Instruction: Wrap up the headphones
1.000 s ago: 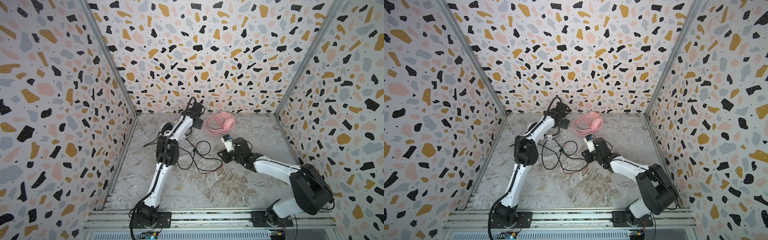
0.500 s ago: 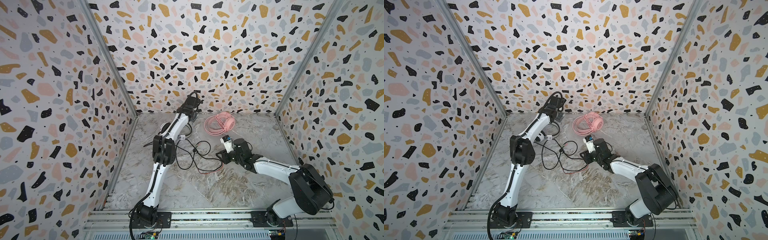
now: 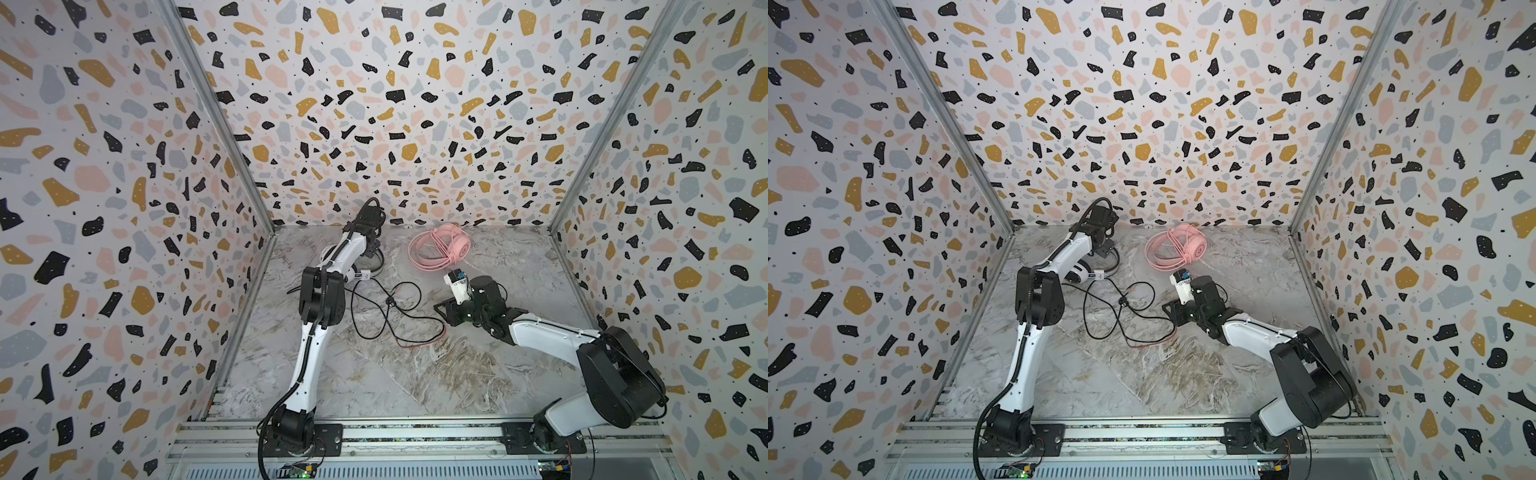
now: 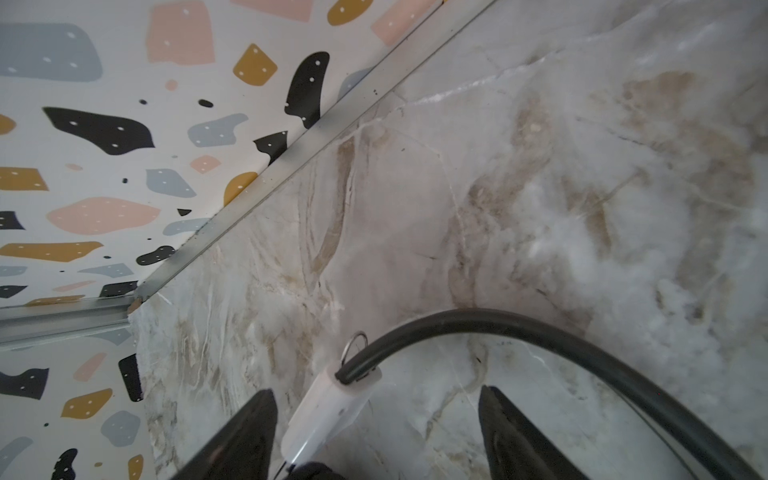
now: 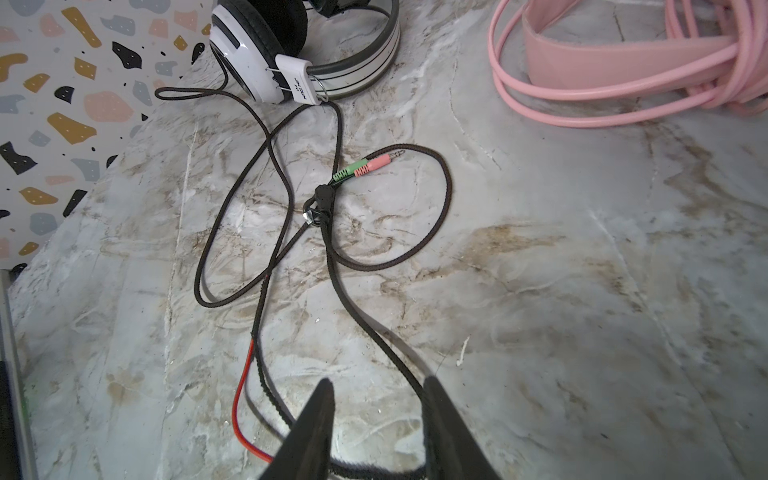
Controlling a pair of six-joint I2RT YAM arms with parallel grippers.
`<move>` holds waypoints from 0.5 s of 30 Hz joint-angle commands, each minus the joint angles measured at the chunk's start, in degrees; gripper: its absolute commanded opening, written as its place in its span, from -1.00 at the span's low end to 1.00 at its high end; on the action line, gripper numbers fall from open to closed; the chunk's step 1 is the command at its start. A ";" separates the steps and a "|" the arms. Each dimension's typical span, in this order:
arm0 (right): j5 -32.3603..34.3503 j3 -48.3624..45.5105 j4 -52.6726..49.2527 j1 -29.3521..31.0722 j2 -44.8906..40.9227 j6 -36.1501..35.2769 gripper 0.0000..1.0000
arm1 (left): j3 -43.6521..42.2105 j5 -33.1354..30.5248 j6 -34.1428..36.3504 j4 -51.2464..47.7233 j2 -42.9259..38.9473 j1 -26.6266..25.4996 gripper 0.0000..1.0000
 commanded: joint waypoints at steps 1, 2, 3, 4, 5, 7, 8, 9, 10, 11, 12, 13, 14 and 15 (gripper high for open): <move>0.29 -0.34 -0.13 -0.01 -0.25 0.03 -0.25 | 0.16 1.56 -1.05 -0.76 1.29 1.23 0.53; 0.30 -0.34 -0.13 0.01 -0.13 0.01 -0.25 | 0.76 1.59 -1.24 -1.24 2.05 1.57 0.52; 0.37 -0.30 -0.16 -0.01 -0.11 0.02 -0.25 | 1.48 1.62 -1.36 -1.86 2.69 1.83 0.49; 0.44 -0.25 -0.16 -0.01 0.02 -0.11 -0.25 | 2.42 1.91 -1.48 -2.86 3.50 2.20 0.47; 0.57 -0.26 -0.17 0.06 0.02 -0.10 -0.25 | 2.92 2.31 -1.54 -3.34 3.98 2.43 0.46; 0.79 -0.29 -0.17 -0.01 0.00 -0.22 -0.25 | 2.53 2.47 -1.49 -3.57 4.19 2.71 0.43; 0.90 -0.25 -0.25 -0.02 0.02 -0.27 -0.25 | 2.14 2.30 -1.49 -3.61 4.15 2.89 0.42; 0.96 -0.25 -0.29 0.03 0.03 -0.34 -0.25 | 1.92 2.41 -1.63 -3.57 4.11 3.06 0.41; 0.96 -0.18 -0.44 0.01 0.08 -0.35 -0.25 | 1.81 2.55 -2.26 -3.64 4.11 3.37 0.36; 0.92 -0.10 -0.62 -0.02 0.17 -0.38 -0.25 | 1.94 3.21 -3.38 -3.76 4.06 3.81 0.28; 0.76 0.01 -0.83 -0.02 0.14 -0.45 -0.25 | 2.15 3.83 -4.46 -4.16 4.08 4.17 0.23; 0.75 0.08 -0.91 0.00 0.20 -0.56 -0.25 | 2.60 4.40 -6.55 -4.88 4.10 4.61 0.15; 0.66 0.02 -0.87 0.05 0.05 -0.55 -0.25 | 3.09 5.03 -8.92 -5.74 4.06 5.20 0.03; 0.68 0.01 -0.87 0.01 -0.04 -0.50 -0.25 | 3.20 5.54 -10.53 -6.36 3.87 5.67 -0.10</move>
